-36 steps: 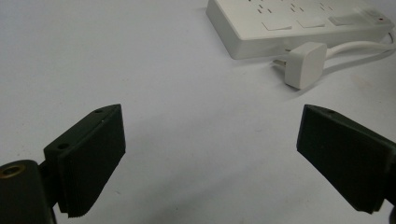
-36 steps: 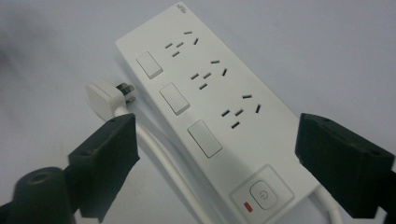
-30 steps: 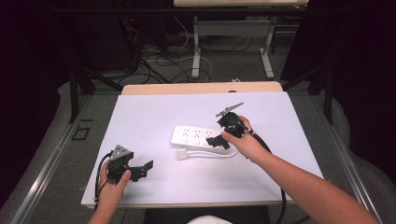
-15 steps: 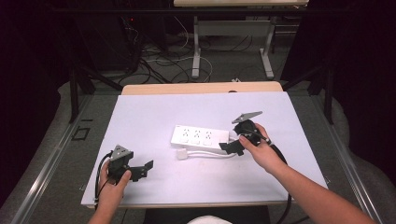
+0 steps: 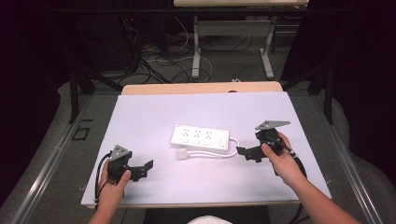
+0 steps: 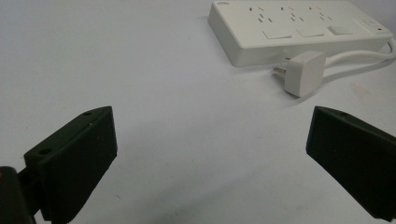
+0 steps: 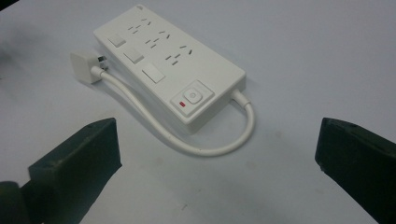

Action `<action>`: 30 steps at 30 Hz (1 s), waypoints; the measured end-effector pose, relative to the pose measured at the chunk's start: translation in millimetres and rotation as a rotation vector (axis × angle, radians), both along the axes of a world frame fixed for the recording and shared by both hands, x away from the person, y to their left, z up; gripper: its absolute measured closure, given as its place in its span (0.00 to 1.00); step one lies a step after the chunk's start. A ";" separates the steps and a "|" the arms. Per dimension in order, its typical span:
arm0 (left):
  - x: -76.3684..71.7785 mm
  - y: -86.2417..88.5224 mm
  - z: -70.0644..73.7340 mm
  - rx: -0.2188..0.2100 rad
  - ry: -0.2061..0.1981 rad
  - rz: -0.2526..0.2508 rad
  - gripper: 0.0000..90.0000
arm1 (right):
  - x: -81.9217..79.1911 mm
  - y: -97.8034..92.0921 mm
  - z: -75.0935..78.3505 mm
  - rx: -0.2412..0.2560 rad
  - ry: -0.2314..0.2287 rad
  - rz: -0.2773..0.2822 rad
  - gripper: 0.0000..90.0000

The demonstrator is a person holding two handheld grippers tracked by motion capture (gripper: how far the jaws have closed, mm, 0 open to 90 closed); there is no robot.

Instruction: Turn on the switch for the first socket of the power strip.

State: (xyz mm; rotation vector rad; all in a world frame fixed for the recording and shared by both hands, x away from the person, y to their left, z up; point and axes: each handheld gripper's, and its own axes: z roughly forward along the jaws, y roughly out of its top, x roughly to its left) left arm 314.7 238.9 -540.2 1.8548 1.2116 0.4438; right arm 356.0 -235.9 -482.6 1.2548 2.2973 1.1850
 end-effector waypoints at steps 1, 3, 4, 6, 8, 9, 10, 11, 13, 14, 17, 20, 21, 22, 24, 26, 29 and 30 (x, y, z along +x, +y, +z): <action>-0.2 0.4 0.2 -0.001 0.004 -0.002 0.01 | -1.2 -4.5 -1.0 0.011 0.001 -0.004 0.00; -0.4 1.4 1.2 0.004 0.012 -0.010 0.00 | -3.8 -13.6 -2.4 0.019 -0.007 -0.021 0.00; -0.6 1.1 1.1 0.005 0.008 -0.005 0.00 | -5.1 -18.2 -3.1 0.021 -0.012 -0.035 0.00; -0.6 1.2 1.1 0.005 0.007 -0.005 0.00 | -7.3 -27.1 -5.3 0.033 -0.020 -0.056 0.00; -0.6 1.1 1.0 0.006 0.005 -0.004 0.00 | -9.9 -35.2 -7.9 0.041 -0.019 -0.082 0.00; -0.6 1.0 0.9 0.005 0.002 -0.004 0.00 | -10.8 -39.4 -10.0 0.037 -0.026 -0.090 0.00; -0.6 1.1 0.8 0.010 0.003 -0.007 0.00 | -11.9 -43.6 -11.7 0.030 -0.034 -0.100 0.00; -0.7 0.9 0.6 0.011 0.003 -0.007 0.00 | -12.9 -47.2 -14.0 0.032 -0.032 -0.106 0.00; -0.6 0.9 0.3 0.009 0.006 -0.013 0.00 | -16.0 -54.1 -17.3 0.038 -0.032 -0.134 0.00; -0.4 0.9 0.2 0.009 0.003 -0.014 0.00 | -17.7 -58.6 -19.9 0.040 -0.034 -0.145 0.00; -0.6 1.0 0.1 0.007 0.003 -0.013 0.00 | -21.5 -67.3 -26.0 0.051 -0.039 -0.180 0.00; -0.5 1.2 -0.2 0.005 0.001 -0.007 0.00 | -25.0 -75.0 -32.9 0.059 -0.036 -0.213 0.01; -0.4 1.3 -0.3 0.004 0.000 -0.007 0.00 | -26.1 -77.8 -35.5 0.055 -0.044 -0.226 0.02; -0.4 1.5 0.0 0.008 0.004 -0.006 0.00 | -27.0 -79.6 -36.6 0.054 -0.041 -0.233 0.02; -0.3 1.5 -0.1 0.007 0.003 -0.006 0.00 | -28.3 -84.5 -40.8 0.050 -0.054 -0.264 0.03; -0.3 1.2 -0.3 0.002 0.002 -0.002 0.00 | -28.2 -88.9 -43.9 0.055 -0.058 -0.280 0.03; -0.2 1.2 -0.5 0.002 0.005 0.000 0.00 | -27.2 -96.0 -48.2 0.056 -0.060 -0.303 0.03; -0.2 1.3 -0.6 0.002 0.005 0.000 0.00 | -26.8 -98.3 -49.7 0.061 -0.057 -0.317 0.04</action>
